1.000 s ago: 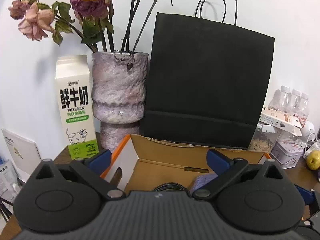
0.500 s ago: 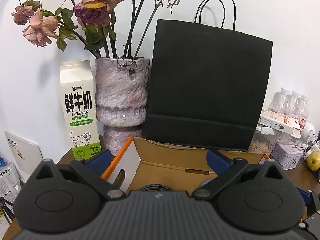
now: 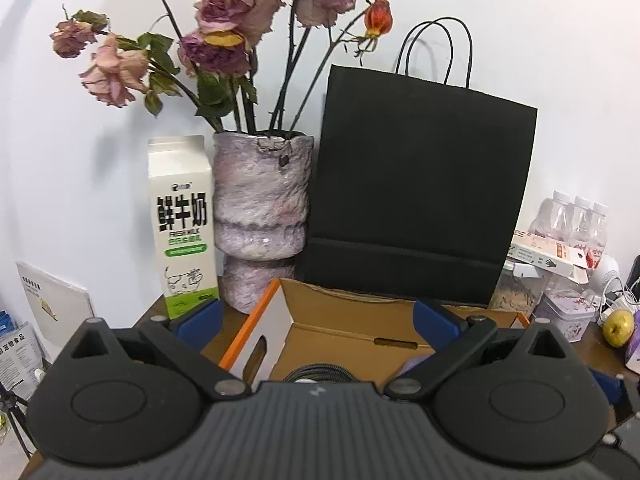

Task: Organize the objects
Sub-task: 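Release the cap into the box with the left tool while the right tool lowers the navy case in, then withdraw both open tools from the box back over the table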

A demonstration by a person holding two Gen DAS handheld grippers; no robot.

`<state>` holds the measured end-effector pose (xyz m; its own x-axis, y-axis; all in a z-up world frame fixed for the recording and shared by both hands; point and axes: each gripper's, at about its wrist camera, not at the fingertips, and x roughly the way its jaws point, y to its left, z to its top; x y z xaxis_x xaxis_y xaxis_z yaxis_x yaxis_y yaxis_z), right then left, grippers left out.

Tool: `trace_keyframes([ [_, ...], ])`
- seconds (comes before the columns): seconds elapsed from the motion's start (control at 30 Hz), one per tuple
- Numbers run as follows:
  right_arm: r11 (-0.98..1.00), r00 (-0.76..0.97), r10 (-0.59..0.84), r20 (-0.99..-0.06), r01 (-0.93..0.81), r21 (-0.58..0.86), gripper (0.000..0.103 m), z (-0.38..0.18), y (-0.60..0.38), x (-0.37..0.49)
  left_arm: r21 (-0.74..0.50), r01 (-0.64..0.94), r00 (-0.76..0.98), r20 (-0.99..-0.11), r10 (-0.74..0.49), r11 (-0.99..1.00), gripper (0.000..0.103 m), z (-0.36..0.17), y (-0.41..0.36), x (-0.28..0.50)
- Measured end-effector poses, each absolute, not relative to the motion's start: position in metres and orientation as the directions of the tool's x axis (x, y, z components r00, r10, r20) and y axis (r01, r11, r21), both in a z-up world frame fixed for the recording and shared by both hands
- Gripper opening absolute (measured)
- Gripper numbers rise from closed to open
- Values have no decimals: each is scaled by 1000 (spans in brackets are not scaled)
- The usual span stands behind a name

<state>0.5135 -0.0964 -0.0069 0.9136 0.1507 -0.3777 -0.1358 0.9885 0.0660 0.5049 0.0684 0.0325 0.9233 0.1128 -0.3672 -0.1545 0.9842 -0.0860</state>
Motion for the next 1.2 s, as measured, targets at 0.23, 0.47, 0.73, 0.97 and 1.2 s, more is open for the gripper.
trace_keyframes([
  [0.23, 986, 928, 164, -335, -161, 37, 103, 4, -94, 484, -79, -152, 927, -357, 114, 985, 103, 34, 76, 473],
  [0.47, 983, 936, 177, -305, -183, 9, 103, 11, -98, 449, -76, -158, 936, -328, 124, 985, 103, 37, 80, 434],
  [0.73, 977, 943, 193, -269, -211, -37, 103, 13, -102, 407, -86, -150, 948, -296, 118, 985, 103, 28, 87, 392],
  [0.97, 972, 955, 199, -218, -221, -81, 103, 5, -111, 364, -62, -143, 957, -262, 122, 988, 103, 14, 83, 359],
  [1.2, 970, 961, 192, -198, -216, -111, 103, -14, -133, 324, -38, -125, 963, -244, 112, 991, 103, 1, 73, 331],
])
